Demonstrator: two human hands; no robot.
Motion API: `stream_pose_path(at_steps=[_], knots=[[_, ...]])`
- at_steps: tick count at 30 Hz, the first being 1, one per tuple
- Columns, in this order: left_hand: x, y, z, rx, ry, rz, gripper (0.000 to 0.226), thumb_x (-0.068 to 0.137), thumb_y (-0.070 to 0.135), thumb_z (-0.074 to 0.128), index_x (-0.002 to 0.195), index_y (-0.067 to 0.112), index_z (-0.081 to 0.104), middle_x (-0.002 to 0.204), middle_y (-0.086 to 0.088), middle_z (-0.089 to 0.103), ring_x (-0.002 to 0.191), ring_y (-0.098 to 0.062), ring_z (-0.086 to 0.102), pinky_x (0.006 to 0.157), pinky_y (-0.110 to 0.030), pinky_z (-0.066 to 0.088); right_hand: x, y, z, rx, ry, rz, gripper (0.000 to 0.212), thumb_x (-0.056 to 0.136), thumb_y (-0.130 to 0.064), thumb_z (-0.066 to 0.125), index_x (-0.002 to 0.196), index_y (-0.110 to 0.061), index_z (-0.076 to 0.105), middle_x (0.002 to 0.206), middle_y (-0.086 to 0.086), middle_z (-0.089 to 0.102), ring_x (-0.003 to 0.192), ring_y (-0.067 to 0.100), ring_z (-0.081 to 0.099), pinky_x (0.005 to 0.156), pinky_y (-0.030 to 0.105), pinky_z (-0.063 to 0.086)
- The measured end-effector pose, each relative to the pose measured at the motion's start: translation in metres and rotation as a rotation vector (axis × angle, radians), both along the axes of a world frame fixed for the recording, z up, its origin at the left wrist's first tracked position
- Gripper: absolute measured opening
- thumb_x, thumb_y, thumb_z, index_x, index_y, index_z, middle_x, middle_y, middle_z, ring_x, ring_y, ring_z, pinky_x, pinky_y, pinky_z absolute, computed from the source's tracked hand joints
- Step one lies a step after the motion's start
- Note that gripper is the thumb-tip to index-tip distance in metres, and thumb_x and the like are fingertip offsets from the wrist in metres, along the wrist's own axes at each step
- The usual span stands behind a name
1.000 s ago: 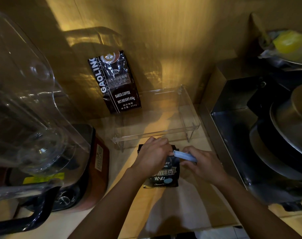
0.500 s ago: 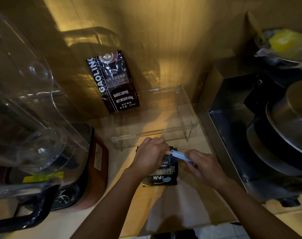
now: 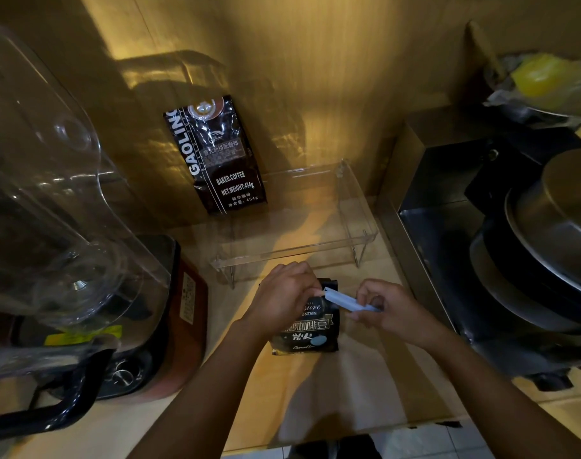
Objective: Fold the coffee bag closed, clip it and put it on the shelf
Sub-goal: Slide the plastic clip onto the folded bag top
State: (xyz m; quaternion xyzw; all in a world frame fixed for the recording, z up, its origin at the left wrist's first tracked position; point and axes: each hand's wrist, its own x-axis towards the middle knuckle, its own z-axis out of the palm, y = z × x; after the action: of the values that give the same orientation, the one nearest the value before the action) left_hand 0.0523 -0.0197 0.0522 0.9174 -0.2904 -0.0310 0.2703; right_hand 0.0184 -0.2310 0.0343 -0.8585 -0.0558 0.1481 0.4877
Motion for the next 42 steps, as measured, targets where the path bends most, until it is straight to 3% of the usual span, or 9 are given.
stream_pose_path(at_steps=[5, 8, 12, 15, 20, 24, 29, 35, 42], knots=[[-0.002, 0.000, -0.002, -0.022, 0.025, 0.019, 0.012, 0.089, 0.021, 0.054, 0.090, 0.016, 0.065, 0.090, -0.004, 0.063, 0.087, -0.021, 0.053, 0.077, -0.036, 0.038, 0.002, -0.005, 0.008, 0.054, 0.067, 0.022, 0.027, 0.068, 0.004, 0.071, 0.068, -0.016, 0.052, 0.075, -0.008, 0.052, 0.059, 0.011, 0.049, 0.053, 0.015, 0.040], [-0.001, 0.003, -0.002, -0.047, 0.062, 0.004, 0.011, 0.087, 0.020, 0.056, 0.090, 0.016, 0.066, 0.091, -0.004, 0.063, 0.087, -0.020, 0.054, 0.078, -0.036, 0.040, 0.002, -0.008, 0.009, 0.035, 0.080, 0.068, 0.033, 0.066, 0.008, 0.067, 0.070, -0.021, 0.052, 0.086, -0.012, 0.053, 0.070, 0.014, 0.054, 0.063, 0.024, 0.045], [0.000, 0.002, 0.002, -0.072, 0.111, 0.009, 0.011, 0.086, 0.019, 0.058, 0.090, 0.014, 0.067, 0.091, -0.005, 0.063, 0.087, -0.020, 0.054, 0.077, -0.038, 0.044, 0.000, -0.012, 0.004, 0.015, 0.093, 0.095, 0.031, 0.064, 0.004, 0.068, 0.065, -0.022, 0.052, 0.082, 0.000, 0.054, 0.060, 0.020, 0.054, 0.054, 0.036, 0.046], [0.000, 0.001, 0.003, -0.082, 0.126, 0.026, 0.011, 0.086, 0.018, 0.057, 0.089, 0.014, 0.067, 0.090, -0.005, 0.063, 0.085, -0.019, 0.054, 0.077, -0.037, 0.044, 0.000, -0.016, 0.004, 0.023, 0.084, 0.123, 0.025, 0.065, -0.002, 0.070, 0.064, -0.023, 0.056, 0.086, 0.008, 0.057, 0.065, 0.025, 0.058, 0.060, 0.039, 0.050], [0.000, -0.001, 0.005, -0.088, 0.176, 0.077, 0.010, 0.085, 0.021, 0.058, 0.087, 0.017, 0.067, 0.088, -0.001, 0.062, 0.083, -0.016, 0.054, 0.075, -0.038, 0.046, -0.001, -0.019, 0.006, 0.005, 0.053, 0.157, 0.025, 0.066, -0.012, 0.077, 0.064, -0.029, 0.060, 0.084, -0.005, 0.056, 0.084, 0.015, 0.058, 0.079, 0.033, 0.047], [-0.001, -0.002, 0.007, -0.109, 0.208, 0.117, 0.011, 0.088, 0.030, 0.054, 0.083, 0.023, 0.062, 0.082, 0.005, 0.059, 0.080, -0.015, 0.053, 0.071, -0.038, 0.045, 0.000, -0.028, 0.009, -0.034, -0.041, 0.104, 0.018, 0.066, -0.011, 0.078, 0.069, -0.020, 0.062, 0.087, 0.005, 0.061, 0.084, 0.018, 0.059, 0.078, 0.032, 0.047], [0.000, -0.006, 0.002, -0.039, 0.120, 0.127, 0.016, 0.084, 0.021, 0.059, 0.100, 0.024, 0.057, 0.092, 0.001, 0.067, 0.087, -0.017, 0.056, 0.073, -0.034, 0.044, 0.002, -0.040, 0.011, -0.021, -0.164, -0.015, 0.014, 0.067, -0.009, 0.077, 0.074, -0.013, 0.065, 0.087, 0.007, 0.064, 0.083, 0.021, 0.061, 0.077, 0.034, 0.046], [-0.001, -0.015, -0.002, -0.038, 0.051, 0.113, 0.006, 0.082, 0.009, 0.059, 0.084, 0.013, 0.064, 0.082, -0.005, 0.066, 0.081, -0.025, 0.057, 0.070, -0.035, 0.043, 0.006, -0.040, 0.004, -0.061, -0.151, 0.026, 0.010, 0.072, -0.014, 0.074, 0.079, -0.016, 0.067, 0.091, 0.006, 0.066, 0.086, 0.019, 0.062, 0.083, 0.042, 0.048], [-0.003, -0.016, -0.003, -0.046, 0.076, 0.155, 0.009, 0.084, 0.010, 0.058, 0.087, 0.014, 0.064, 0.086, -0.005, 0.066, 0.084, -0.023, 0.055, 0.070, -0.035, 0.042, 0.011, -0.039, 0.009, -0.050, -0.089, 0.055, 0.008, 0.074, -0.016, 0.072, 0.081, -0.017, 0.069, 0.093, 0.007, 0.069, 0.089, 0.021, 0.062, 0.086, 0.044, 0.049]])
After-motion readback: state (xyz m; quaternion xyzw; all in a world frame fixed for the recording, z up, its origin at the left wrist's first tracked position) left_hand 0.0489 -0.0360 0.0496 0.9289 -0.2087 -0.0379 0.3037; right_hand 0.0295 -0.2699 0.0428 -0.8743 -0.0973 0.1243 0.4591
